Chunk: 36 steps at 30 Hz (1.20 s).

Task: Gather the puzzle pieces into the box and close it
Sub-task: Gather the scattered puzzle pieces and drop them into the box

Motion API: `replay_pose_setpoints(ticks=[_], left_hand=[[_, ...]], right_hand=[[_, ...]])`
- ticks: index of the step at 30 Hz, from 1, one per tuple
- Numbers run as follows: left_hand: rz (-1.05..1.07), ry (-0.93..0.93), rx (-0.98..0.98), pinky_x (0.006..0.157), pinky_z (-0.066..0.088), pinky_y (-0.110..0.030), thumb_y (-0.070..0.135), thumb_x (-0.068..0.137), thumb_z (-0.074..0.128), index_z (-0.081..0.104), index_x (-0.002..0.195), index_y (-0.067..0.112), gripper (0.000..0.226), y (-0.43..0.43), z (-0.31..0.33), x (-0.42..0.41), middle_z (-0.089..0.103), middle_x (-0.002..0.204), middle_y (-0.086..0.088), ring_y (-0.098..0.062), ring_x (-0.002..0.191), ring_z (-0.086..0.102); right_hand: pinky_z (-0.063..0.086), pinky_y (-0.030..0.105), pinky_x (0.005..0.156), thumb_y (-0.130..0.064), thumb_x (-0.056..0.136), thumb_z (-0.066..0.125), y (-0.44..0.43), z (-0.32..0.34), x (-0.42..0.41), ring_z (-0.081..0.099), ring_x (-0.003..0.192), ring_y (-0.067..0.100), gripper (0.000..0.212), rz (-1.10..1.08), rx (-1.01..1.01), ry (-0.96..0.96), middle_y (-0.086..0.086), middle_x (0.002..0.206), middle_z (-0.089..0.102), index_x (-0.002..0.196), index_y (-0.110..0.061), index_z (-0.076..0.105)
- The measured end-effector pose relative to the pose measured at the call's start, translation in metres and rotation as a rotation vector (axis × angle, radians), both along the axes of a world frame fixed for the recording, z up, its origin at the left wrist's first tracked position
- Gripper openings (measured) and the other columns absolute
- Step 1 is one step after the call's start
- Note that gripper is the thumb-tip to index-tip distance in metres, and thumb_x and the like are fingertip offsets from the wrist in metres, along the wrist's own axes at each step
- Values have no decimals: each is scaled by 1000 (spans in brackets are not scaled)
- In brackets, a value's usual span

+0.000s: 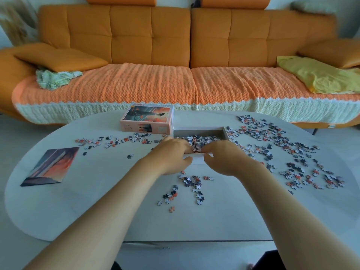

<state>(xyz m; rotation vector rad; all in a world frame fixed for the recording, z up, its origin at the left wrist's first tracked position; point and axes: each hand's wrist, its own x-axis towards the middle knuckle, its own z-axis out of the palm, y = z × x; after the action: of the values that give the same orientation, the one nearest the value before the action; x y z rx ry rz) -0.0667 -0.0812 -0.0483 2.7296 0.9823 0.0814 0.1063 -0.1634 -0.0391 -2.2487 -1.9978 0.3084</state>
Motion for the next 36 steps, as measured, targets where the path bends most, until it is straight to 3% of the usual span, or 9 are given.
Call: replay_pose_setpoints(ticks=[4,7,12,16,20,23,27,30,36], left_hand=[[-19,-100,20,106,29,-34,34,98,47,58,133,26,38,-6,5,-2,48,139,12,-20,126,42],[-32,-7,35,107,25,-34,40,97,46,53,137,28,42,-11,3,-1,51,137,10,-24,127,39],[-62,-94,35,108,22,-30,34,97,50,50,140,26,43,-16,6,-1,49,140,11,-17,128,41],[-67,-267,122,101,26,-30,25,95,55,62,125,22,31,-20,5,-8,53,124,8,-14,115,43],[-88,-308,149,70,37,-25,22,89,58,64,100,24,12,-28,11,-21,52,98,11,-10,83,48],[-70,-121,-22,65,40,-24,40,84,63,58,99,33,17,-35,16,-37,52,97,17,-7,80,52],[-28,166,-155,77,48,-28,68,60,73,48,105,40,59,-41,14,-64,50,102,20,-4,90,53],[-12,237,-108,82,48,-32,73,55,73,43,106,40,67,-45,6,-74,45,103,19,-6,94,49],[33,28,-178,77,50,-28,56,76,72,55,102,37,37,-44,-7,-73,51,96,14,-8,85,55]], right_hand=[[54,36,85,-32,90,47,-4,3,4,64,95,18,27,-19,69,35,-5,106,71,101,-26,72],[48,35,97,-32,93,48,-5,4,0,60,111,16,32,49,134,53,-10,124,64,118,-28,67],[43,41,101,-46,96,40,-7,-5,1,53,121,20,44,36,-101,11,-7,136,56,139,-36,46],[29,35,114,-28,98,47,-11,0,0,37,139,15,37,113,124,78,-8,149,43,134,-33,56],[48,30,91,-11,90,56,-16,-2,-6,58,105,14,31,237,377,112,-7,112,66,111,-26,72],[41,22,72,-14,90,54,-22,0,-20,52,77,3,29,280,287,142,-12,94,60,106,-29,73],[43,30,99,-15,91,49,-30,-14,-40,53,116,12,41,281,23,81,-11,133,57,127,-29,62],[36,38,111,-6,86,45,-33,-22,-49,39,136,14,52,310,-68,69,-12,150,40,130,-30,57],[52,31,82,-4,86,46,-36,-12,-49,62,98,21,47,245,-37,107,-2,112,69,113,-34,70]])
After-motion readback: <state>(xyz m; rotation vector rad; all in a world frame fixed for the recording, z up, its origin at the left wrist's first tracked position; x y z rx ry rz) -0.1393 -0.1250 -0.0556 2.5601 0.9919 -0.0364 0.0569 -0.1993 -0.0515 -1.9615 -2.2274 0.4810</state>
